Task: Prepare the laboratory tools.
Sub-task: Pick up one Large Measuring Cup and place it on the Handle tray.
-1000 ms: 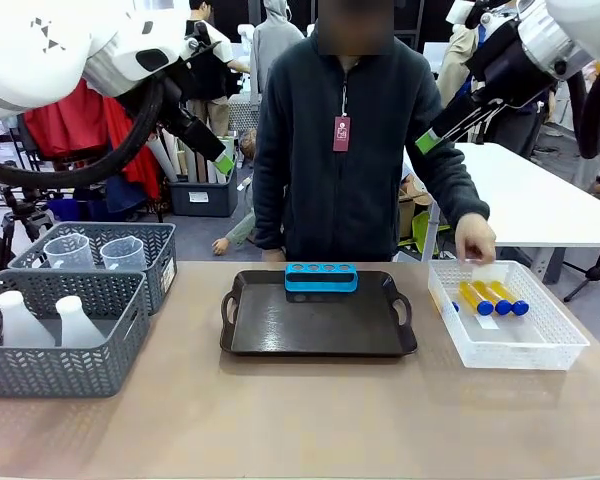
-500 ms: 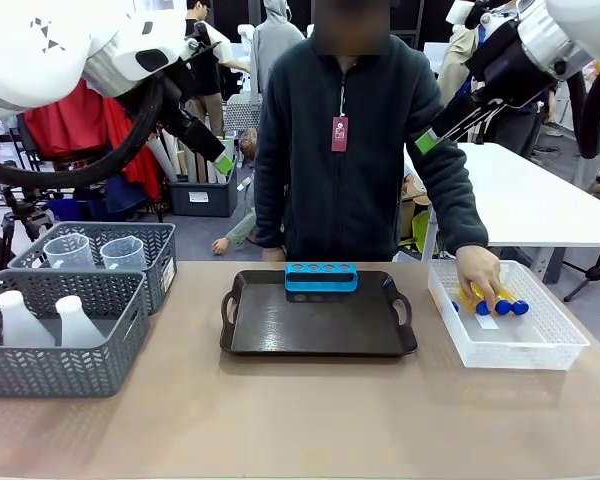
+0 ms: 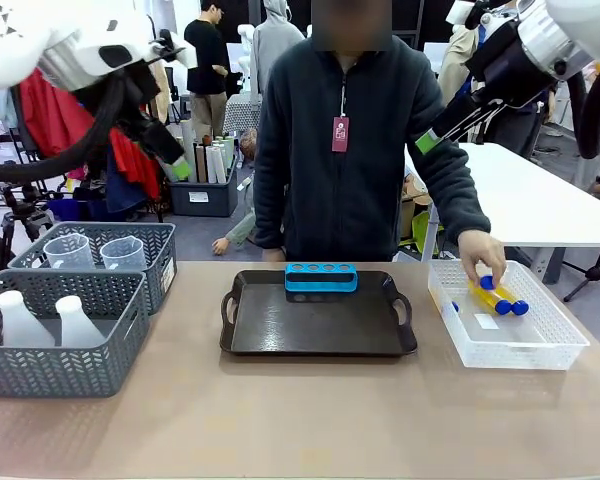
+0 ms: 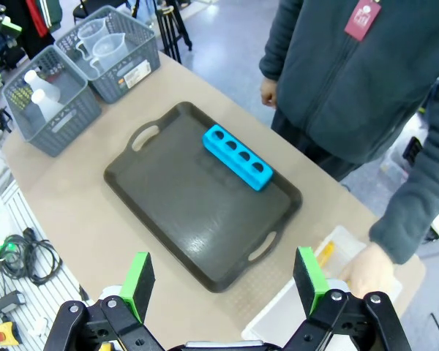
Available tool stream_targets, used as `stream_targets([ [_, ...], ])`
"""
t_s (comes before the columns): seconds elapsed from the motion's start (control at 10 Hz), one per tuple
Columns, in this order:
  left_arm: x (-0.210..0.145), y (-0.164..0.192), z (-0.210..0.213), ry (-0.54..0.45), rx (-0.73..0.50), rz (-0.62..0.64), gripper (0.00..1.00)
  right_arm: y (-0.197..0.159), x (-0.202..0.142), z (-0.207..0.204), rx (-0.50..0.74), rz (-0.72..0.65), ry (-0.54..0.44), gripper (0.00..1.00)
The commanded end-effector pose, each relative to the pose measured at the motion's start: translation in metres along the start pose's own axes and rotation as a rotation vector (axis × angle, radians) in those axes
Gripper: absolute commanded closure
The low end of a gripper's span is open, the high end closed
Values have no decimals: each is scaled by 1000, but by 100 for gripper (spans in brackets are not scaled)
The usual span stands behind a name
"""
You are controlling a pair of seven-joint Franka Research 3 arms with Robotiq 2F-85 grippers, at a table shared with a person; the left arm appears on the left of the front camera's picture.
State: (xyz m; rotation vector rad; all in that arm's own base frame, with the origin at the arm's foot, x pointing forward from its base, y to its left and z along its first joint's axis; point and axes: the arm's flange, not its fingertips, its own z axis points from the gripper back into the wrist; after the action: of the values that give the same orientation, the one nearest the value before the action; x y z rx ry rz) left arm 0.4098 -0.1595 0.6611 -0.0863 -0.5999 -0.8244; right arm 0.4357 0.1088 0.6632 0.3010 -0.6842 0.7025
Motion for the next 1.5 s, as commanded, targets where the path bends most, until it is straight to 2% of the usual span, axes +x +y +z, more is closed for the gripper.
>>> stream_targets([
  [0.0, -21, 3, 9, 65, 97, 77, 0, 0, 0, 0, 1, -1, -1, 0],
  [0.3, -43, 43, -4, 172, 249, 206, 0, 0, 0, 0, 1, -1, -1, 0],
  [0.5, -37, 41, -10, 127, 205, 191, 0, 0, 0, 0, 1, -1, -1, 0],
  [0.6, -50, 53, 0, 155, 207, 186, 0, 0, 0, 0, 1, -1, -1, 0],
  [1.0, -46, 52, -4, 153, 205, 191, 0, 0, 0, 0, 1, -1, -1, 0],
  [1.1, -38, 54, -17, 246, 240, 286, 0, 0, 0, 0, 1, -1, -1, 0],
  [1.2, -33, 72, -32, 289, 252, 342, 0, 0, 0, 0, 1, -1, -1, 0],
  [1.3, -32, 87, -46, 302, 302, 420, 0, 0, 0, 0, 1, -1, -1, 0],
  [1.4, -32, 97, -57, 312, 290, 455, 0, 0, 0, 0, 1, -1, -1, 0],
])
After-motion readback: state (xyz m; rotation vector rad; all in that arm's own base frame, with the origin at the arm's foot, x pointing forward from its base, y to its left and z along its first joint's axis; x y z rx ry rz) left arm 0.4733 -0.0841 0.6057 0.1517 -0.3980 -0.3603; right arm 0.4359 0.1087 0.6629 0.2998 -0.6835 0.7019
